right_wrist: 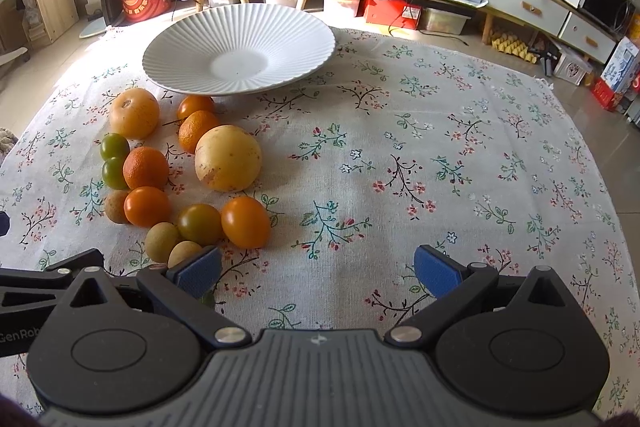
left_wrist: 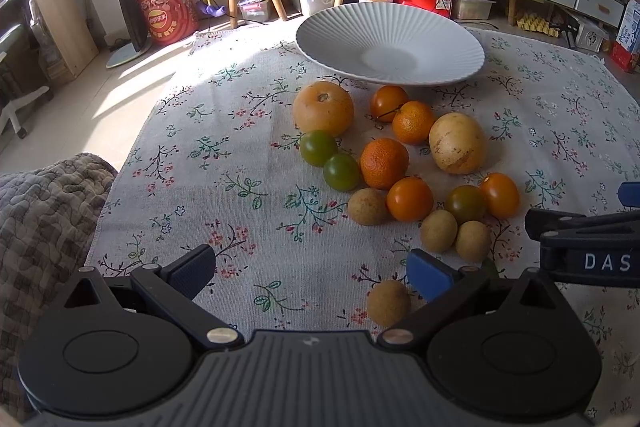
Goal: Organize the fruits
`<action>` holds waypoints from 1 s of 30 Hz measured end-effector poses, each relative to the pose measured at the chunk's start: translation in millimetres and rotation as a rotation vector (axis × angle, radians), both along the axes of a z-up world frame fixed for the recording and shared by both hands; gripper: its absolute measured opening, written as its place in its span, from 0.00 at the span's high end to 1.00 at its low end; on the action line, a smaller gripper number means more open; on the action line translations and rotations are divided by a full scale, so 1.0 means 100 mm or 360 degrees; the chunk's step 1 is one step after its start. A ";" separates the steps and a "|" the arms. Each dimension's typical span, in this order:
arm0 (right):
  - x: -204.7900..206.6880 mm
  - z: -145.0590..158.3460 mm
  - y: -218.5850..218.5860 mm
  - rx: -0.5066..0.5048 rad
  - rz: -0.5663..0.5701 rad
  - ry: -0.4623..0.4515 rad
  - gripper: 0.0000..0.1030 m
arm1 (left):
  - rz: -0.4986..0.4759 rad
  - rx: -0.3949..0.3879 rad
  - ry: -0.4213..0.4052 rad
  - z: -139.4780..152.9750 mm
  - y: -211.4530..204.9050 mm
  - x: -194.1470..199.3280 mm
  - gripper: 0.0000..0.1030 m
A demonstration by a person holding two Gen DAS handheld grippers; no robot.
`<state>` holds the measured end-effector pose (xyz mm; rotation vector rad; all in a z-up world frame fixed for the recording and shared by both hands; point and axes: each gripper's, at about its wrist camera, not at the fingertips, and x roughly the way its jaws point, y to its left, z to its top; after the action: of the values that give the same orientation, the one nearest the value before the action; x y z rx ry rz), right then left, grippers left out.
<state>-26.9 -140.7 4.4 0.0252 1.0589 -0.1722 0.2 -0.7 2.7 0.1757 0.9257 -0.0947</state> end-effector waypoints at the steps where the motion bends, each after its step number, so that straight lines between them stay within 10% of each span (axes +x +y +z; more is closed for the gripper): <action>1: 0.00 0.00 0.00 0.0003 -0.0001 0.0000 0.00 | -0.0001 0.0001 0.0000 0.00 0.00 0.00 0.11; 30: 0.01 -0.01 -0.03 0.0019 -0.0004 0.0009 0.00 | -0.0003 -0.0005 0.0010 0.00 0.00 0.00 0.11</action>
<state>-26.3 -143.8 3.7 0.0370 1.0653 -0.1681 0.1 -0.3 2.6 0.1736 0.9317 -0.0985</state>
